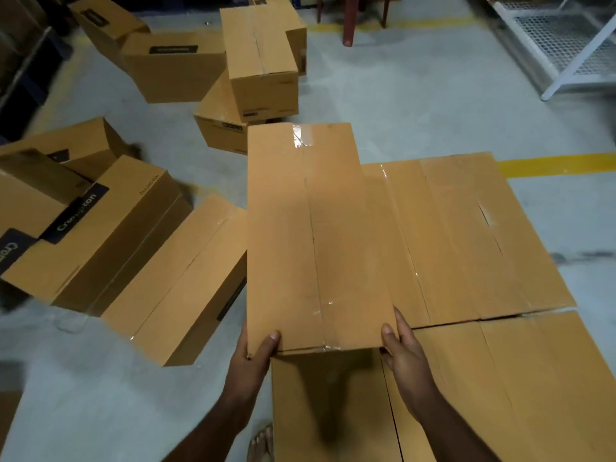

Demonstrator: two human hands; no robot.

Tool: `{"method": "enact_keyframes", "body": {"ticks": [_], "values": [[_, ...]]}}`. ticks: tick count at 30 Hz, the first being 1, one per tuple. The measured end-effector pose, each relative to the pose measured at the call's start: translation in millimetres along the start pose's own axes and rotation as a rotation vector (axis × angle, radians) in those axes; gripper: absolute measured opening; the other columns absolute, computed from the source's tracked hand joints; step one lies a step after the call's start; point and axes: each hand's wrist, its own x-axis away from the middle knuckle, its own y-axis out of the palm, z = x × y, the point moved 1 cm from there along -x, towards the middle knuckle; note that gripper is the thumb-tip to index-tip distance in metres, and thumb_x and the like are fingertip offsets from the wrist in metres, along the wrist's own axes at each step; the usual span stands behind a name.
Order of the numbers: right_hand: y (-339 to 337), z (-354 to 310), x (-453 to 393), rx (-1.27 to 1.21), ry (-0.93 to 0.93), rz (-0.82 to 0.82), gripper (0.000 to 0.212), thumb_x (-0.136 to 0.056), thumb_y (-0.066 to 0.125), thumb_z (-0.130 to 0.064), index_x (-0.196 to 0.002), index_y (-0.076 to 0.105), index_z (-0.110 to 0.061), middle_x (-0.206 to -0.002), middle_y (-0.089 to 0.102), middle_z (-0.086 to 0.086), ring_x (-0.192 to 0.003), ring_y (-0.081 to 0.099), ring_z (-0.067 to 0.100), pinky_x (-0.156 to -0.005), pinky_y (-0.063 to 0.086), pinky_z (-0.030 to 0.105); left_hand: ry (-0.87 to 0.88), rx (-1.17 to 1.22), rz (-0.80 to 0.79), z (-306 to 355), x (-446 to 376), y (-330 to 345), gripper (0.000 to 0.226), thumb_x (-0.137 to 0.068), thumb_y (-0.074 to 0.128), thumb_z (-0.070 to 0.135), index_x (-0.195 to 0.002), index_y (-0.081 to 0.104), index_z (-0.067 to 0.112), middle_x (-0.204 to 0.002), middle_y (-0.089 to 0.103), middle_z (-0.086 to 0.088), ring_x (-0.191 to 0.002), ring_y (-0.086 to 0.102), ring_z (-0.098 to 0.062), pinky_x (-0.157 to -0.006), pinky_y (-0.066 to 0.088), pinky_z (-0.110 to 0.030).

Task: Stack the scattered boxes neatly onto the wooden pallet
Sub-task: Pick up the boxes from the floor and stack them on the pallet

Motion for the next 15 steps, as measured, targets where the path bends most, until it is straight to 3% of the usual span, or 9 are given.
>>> {"method": "enact_keyframes", "body": {"ticks": [3, 6, 8, 10, 12, 15], "values": [[9.0, 12.0, 5.4, -0.042, -0.034, 0.129, 0.053, -0.108, 0.043, -0.048, -0.157, 0.042, -0.031, -0.159, 0.047, 0.001, -0.147, 0.042, 0.027, -0.118, 0.037, 0.046, -0.107, 0.208, 0.031, -5.3, -7.0, -4.3, 0.068, -0.097, 0.041, 0.069, -0.152, 0.045, 0.029, -0.143, 0.060, -0.004, -0.134, 0.053, -0.024, -0.113, 0.041, -0.047], [15.8, 35.8, 0.5, -0.115, 0.100, 0.223, 0.044, -0.112, 0.039, -0.034, -0.151, 0.050, -0.017, -0.152, 0.053, 0.010, -0.140, 0.049, 0.031, -0.115, 0.039, 0.051, -0.165, 0.214, 0.006, -16.7, -13.8, -11.9, 0.084, -0.092, 0.029, 0.082, -0.157, 0.039, 0.030, -0.146, 0.055, 0.003, -0.141, 0.045, -0.022, -0.122, 0.028, -0.054], [19.2, 52.3, -2.4, -0.086, 0.154, 0.189, 0.044, -0.109, 0.043, -0.007, -0.152, 0.049, -0.016, -0.148, 0.057, 0.010, -0.134, 0.053, 0.028, -0.114, 0.043, 0.049, -0.160, 0.172, 0.010, -27.9, -20.1, -15.2, 0.071, -0.099, 0.032, 0.071, -0.158, 0.034, 0.033, -0.144, 0.052, 0.005, -0.146, 0.040, -0.022, -0.124, 0.024, -0.054], [20.6, 62.4, -9.9, 0.053, 0.168, 0.176, 0.065, -0.100, 0.044, 0.013, -0.157, 0.044, -0.018, -0.147, 0.058, 0.007, -0.139, 0.052, 0.028, -0.116, 0.044, 0.044, -0.139, 0.132, -0.005, -40.1, -27.8, -15.9, 0.057, -0.098, 0.050, 0.049, -0.151, 0.044, 0.029, -0.141, 0.057, 0.002, -0.148, 0.040, -0.025, -0.124, 0.023, -0.053], [19.3, 67.4, -21.3, 0.132, 0.169, 0.101, 0.069, -0.095, 0.051, 0.016, -0.155, 0.046, -0.018, -0.139, 0.063, 0.007, -0.137, 0.054, 0.029, -0.116, 0.045, 0.042, -0.114, 0.097, -0.052, -47.0, -30.5, -9.5, 0.063, -0.085, 0.059, 0.046, -0.145, 0.052, 0.024, -0.143, 0.058, -0.001, -0.148, 0.038, -0.025, -0.126, 0.018, -0.050], [22.0, 64.5, -39.2, 0.134, 0.194, 0.061, 0.057, -0.092, 0.066, 0.010, -0.141, 0.054, -0.014, -0.122, 0.063, 0.003, -0.128, 0.058, 0.026, -0.107, 0.048, 0.034, -0.086, 0.131, -0.047, -52.5, -34.7, 0.5, 0.066, -0.090, 0.050, 0.049, -0.150, 0.049, 0.023, -0.150, 0.053, 0.000, -0.148, 0.036, -0.021, -0.122, 0.020, -0.038]]}}
